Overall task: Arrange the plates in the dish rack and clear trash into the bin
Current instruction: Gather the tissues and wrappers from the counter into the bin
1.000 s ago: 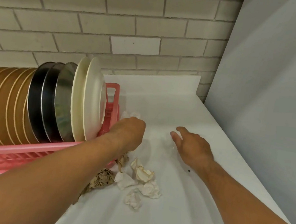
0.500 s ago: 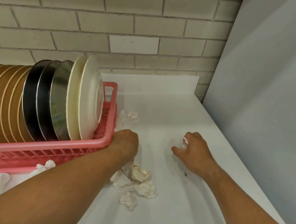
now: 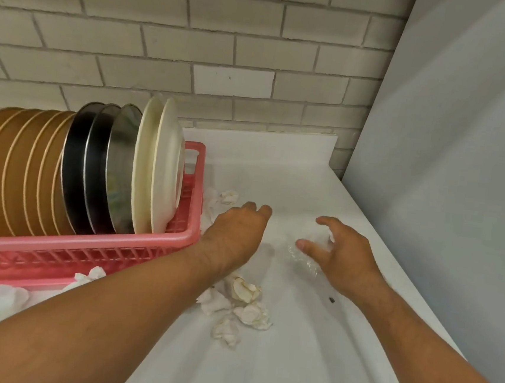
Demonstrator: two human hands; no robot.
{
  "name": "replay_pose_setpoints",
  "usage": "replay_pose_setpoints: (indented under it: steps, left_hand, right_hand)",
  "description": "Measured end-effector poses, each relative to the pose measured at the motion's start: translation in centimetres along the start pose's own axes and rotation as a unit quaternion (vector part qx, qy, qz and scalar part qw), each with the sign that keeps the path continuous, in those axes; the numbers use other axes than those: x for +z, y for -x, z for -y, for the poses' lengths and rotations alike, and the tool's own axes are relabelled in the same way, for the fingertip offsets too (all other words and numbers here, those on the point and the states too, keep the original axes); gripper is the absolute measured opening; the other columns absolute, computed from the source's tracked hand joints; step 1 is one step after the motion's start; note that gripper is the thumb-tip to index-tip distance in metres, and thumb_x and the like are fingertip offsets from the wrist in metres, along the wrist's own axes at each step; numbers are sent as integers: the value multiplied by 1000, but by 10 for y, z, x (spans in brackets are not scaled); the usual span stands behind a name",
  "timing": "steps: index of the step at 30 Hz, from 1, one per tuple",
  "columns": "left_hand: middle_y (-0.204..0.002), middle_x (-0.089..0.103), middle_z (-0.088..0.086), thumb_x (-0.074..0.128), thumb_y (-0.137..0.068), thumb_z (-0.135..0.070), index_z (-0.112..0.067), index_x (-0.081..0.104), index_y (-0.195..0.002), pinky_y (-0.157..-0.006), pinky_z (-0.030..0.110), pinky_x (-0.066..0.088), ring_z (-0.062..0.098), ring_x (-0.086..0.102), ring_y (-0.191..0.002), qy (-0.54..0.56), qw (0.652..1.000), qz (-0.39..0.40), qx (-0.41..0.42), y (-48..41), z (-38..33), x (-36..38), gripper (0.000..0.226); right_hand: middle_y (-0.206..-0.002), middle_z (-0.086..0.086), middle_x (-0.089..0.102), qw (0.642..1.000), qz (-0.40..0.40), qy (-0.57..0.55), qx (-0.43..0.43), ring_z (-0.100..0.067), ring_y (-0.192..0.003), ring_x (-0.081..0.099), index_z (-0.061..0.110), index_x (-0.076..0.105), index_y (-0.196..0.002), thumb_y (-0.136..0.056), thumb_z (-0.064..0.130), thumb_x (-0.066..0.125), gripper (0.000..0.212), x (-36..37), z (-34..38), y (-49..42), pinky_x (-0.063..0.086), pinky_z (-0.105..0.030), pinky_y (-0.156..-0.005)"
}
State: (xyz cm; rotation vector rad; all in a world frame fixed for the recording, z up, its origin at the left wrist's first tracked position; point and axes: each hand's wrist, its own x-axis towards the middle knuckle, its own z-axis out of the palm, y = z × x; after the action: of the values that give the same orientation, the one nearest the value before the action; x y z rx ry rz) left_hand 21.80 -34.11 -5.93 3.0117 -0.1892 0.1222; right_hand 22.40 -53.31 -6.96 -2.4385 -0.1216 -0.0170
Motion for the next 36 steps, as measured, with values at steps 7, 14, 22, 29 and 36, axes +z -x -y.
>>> replay_pose_setpoints:
  steps: [7, 14, 22, 29, 36]
  left_hand:
    - [-118, 47, -6, 49, -96, -34, -25, 52, -124, -90, 31, 43, 16, 51, -104, 149, 987, 0, 60, 50, 21, -29, 30]
    - [-117, 55, -9, 53, -94, -26, -25, 59, -117, -92, 24, 42, 10, 53, -106, 177, 978, -51, 95, 148, 68, -54, 24]
    - [-129, 57, -9, 49, -96, -26, -26, 53, -127, -95, 23, 39, 11, 52, -116, 207, 969, 8, 133, 300, 131, -28, 31]
    - [-103, 63, -6, 56, -89, -25, -23, 59, -109, -75, 23, 40, 13, 56, -92, 254, 960, 86, 77, 393, 170, 16, 20]
    - [-96, 58, -7, 53, -92, -35, -34, 32, -114, -59, 23, 46, 11, 58, -79, 305, 916, 255, -51, 451, 185, 117, 30]
  right_hand:
    - [-113, 7, 52, 996, 90, 23, 19, -13, -96, 54, 32, 47, -123, -62, 44, 88, 75, -11, 32, 42, 42, -21, -65]
    - [-82, -13, 66, 997, 14, -74, -7, -24, -64, 62, 15, 52, -84, -94, 6, 49, 14, 6, 79, 109, 61, -42, -65]
    - [-84, -8, 63, 992, 55, -113, -20, -12, -51, 51, 31, 61, -91, -90, 13, 59, 18, 109, 131, 243, 43, -23, -46]
    - [-73, 7, 55, 978, 118, -171, 25, -14, -75, 50, 20, 53, -77, -94, 35, 40, 25, 208, 138, 328, 40, -28, -67]
    - [-101, 0, 56, 967, 209, -100, 102, -14, -84, 53, 23, 45, -113, -99, 22, 37, 16, 309, 82, 364, 40, -15, -56]
